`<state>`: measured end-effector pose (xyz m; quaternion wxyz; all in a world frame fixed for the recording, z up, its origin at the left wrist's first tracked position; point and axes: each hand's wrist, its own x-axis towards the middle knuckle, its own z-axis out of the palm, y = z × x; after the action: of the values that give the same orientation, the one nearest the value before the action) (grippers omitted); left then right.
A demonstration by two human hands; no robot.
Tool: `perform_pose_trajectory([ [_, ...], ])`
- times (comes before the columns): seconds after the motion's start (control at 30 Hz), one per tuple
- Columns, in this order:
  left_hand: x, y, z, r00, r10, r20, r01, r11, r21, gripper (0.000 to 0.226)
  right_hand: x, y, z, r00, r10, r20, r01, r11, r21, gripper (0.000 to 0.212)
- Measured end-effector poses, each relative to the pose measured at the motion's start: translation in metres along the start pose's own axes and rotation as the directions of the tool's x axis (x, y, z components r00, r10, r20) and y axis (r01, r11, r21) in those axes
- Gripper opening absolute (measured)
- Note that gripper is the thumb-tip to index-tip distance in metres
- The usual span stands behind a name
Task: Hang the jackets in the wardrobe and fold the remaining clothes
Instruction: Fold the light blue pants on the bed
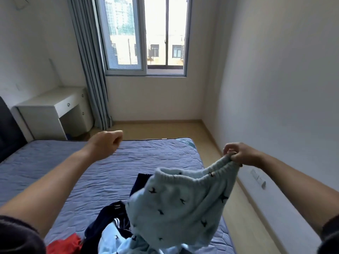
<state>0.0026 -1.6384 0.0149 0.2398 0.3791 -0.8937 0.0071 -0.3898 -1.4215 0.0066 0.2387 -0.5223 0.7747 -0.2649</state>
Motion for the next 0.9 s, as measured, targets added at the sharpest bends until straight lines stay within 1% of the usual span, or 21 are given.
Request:
perform_pose_trajectory([
  [0.07,0.004,0.034,0.01,0.992,0.124,0.033,-0.12,0.989,-0.086,0.018,0.004,-0.018,0.005,0.997,-0.076,0.015,0.076,0.997,-0.006,0.032],
  [0.17,0.009,0.079,0.037,0.966,0.241,0.095,-0.207,0.937,-0.281,0.022,0.01,-0.044,0.015,0.991,-0.122,0.045,0.123,0.992,-0.013,0.029],
  [0.27,0.012,0.095,0.06,0.948,0.27,0.168,-0.199,0.917,-0.347,0.022,0.01,-0.052,0.017,0.989,-0.123,0.077,0.124,0.992,-0.006,0.026],
  [0.33,0.012,0.102,0.074,0.94,0.279,0.195,-0.185,0.9,-0.395,0.023,0.007,-0.053,0.017,0.992,-0.119,0.048,0.118,0.993,0.025,0.027],
  [0.4,0.009,0.113,0.088,0.924,0.308,0.226,-0.17,0.861,-0.479,0.024,0.003,-0.057,0.016,0.992,-0.125,0.006,0.124,0.99,0.068,0.028],
  [0.53,0.002,0.145,0.115,0.875,0.402,0.27,-0.17,0.777,-0.606,0.036,-0.005,-0.07,0.01,0.979,-0.191,-0.077,0.201,0.968,0.152,0.031],
  [0.57,0.002,0.152,0.119,0.868,0.413,0.274,-0.171,0.768,-0.618,0.036,-0.006,-0.073,0.007,0.974,-0.209,-0.085,0.221,0.96,0.172,0.031],
  [0.63,0.001,0.162,0.127,0.853,0.435,0.288,-0.177,0.761,-0.624,0.024,-0.01,-0.075,0.0,0.97,-0.223,-0.091,0.237,0.951,0.197,0.032],
  [0.67,0.001,0.162,0.129,0.835,0.446,0.321,-0.184,0.777,-0.602,0.018,-0.012,-0.075,-0.004,0.97,-0.221,-0.097,0.236,0.951,0.199,0.033],
  [0.7,-0.001,0.161,0.131,0.811,0.44,0.386,-0.183,0.817,-0.547,0.02,-0.014,-0.072,-0.009,0.972,-0.211,-0.105,0.229,0.951,0.206,0.035],
  [0.73,-0.005,0.157,0.133,0.777,0.422,0.467,-0.194,0.866,-0.461,0.024,-0.016,-0.069,-0.015,0.974,-0.197,-0.116,0.219,0.951,0.22,0.038],
  [0.77,-0.01,0.151,0.135,0.742,0.393,0.543,-0.235,0.911,-0.338,0.026,-0.018,-0.065,-0.021,0.975,-0.183,-0.126,0.208,0.95,0.231,0.041],
  [0.8,-0.015,0.142,0.135,0.71,0.374,0.596,-0.321,0.926,-0.199,0.025,-0.02,-0.061,-0.028,0.975,-0.177,-0.136,0.203,0.955,0.216,0.043],
  [0.83,-0.018,0.129,0.134,0.685,0.366,0.63,-0.428,0.902,-0.058,0.025,-0.022,-0.058,-0.034,0.975,-0.177,-0.132,0.198,0.965,0.169,0.046],
  [0.9,-0.02,0.1,0.126,0.651,0.337,0.68,-0.587,0.791,0.17,0.025,-0.023,-0.052,-0.043,0.982,-0.178,-0.062,0.176,0.984,-0.035,0.051],
])
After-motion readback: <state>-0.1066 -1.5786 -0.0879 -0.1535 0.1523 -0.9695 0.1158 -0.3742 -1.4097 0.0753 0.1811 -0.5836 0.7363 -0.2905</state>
